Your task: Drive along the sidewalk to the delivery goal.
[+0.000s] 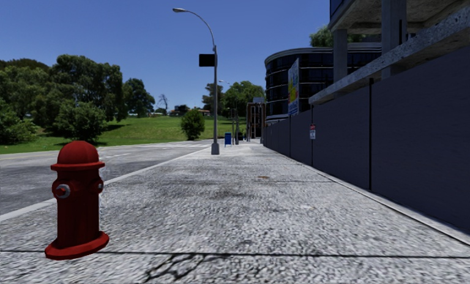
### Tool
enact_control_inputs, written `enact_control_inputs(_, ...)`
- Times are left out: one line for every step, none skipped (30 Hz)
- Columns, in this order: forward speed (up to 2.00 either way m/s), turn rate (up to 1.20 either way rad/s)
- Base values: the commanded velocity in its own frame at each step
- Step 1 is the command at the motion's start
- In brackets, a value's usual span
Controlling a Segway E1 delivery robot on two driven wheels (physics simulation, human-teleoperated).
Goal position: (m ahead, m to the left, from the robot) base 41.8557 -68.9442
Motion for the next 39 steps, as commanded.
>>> enact_control_inputs(2.0, -0.3)
enact_control_inputs(2.0, -0.23)
enact_control_inputs(2.0, -0.1)
enact_control_inputs(2.0, 0.0)
enact_control_inputs(2.0, 0.0)
enact_control_inputs(2.0, 0.0)
enact_control_inputs(2.0, 0.0)
enact_control_inputs(2.0, 0.0)
enact_control_inputs(2.0, 0.0)
enact_control_inputs(2.0, 0.0)
enact_control_inputs(2.0, 0.0)
enact_control_inputs(2.0, 0.0)
enact_control_inputs(2.0, 0.0)
enact_control_inputs(2.0, 0.0)
enact_control_inputs(2.0, 0.0)
enact_control_inputs(2.0, 0.0)
enact_control_inputs(2.0, 0.0)
enact_control_inputs(2.0, 0.0)
enact_control_inputs(2.0, 0.0)
enact_control_inputs(2.0, 0.0)
enact_control_inputs(2.0, 0.0)
enact_control_inputs(2.0, 0.0)
enact_control_inputs(2.0, 0.0)
enact_control_inputs(2.0, 0.0)
enact_control_inputs(2.0, 0.0)
enact_control_inputs(2.0, 0.0)
enact_control_inputs(2.0, 0.0)
enact_control_inputs(2.0, 0.0)
enact_control_inputs(2.0, 0.0)
enact_control_inputs(2.0, 0.0)
enact_control_inputs(2.0, 0.0)
enact_control_inputs(2.0, 0.0)
enact_control_inputs(2.0, 0.0)
enact_control_inputs(2.0, 0.0)
enact_control_inputs(2.0, 0.0)
enact_control_inputs(2.0, 0.0)
enact_control_inputs(2.0, 0.0)
enact_control_inputs(2.0, 0.0)
enact_control_inputs(2.0, 0.0)
